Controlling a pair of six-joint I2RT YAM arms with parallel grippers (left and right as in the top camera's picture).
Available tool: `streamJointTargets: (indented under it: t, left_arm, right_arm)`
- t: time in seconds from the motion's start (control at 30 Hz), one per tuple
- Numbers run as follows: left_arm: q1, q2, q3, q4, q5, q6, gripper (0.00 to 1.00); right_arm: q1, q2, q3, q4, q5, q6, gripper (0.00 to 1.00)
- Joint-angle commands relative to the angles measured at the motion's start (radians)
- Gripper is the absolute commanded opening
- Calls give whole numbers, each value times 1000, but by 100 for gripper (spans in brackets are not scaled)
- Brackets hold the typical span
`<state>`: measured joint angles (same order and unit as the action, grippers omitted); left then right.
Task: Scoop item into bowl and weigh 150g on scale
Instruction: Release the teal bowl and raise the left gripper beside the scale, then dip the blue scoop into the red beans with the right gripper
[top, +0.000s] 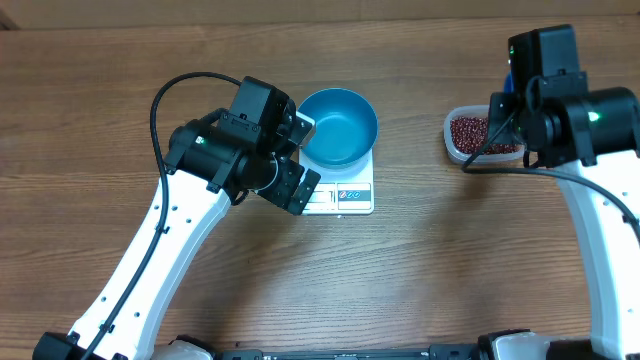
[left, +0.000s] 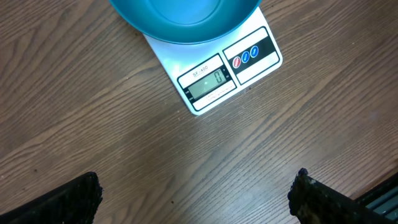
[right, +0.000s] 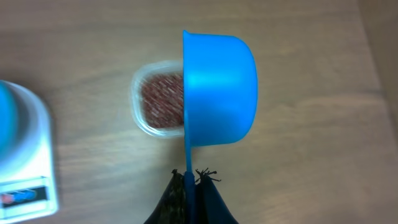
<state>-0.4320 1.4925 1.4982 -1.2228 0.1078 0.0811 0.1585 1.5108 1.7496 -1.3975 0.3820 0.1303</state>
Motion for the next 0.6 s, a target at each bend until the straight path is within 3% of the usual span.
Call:
streamJointTargets:
  t: [0.0, 0.3, 0.57]
  left_arm:
    - [-7, 5, 4, 3, -7, -3, 100]
    - [-7, 5, 4, 3, -7, -3, 100]
    - [-7, 5, 4, 3, -7, -3, 100]
  right_arm:
    - [1, 85, 19, -24, 121, -8, 4]
    - [5, 254, 19, -27, 130, -3, 4]
    - [5, 302, 18, 21, 171, -1, 4]
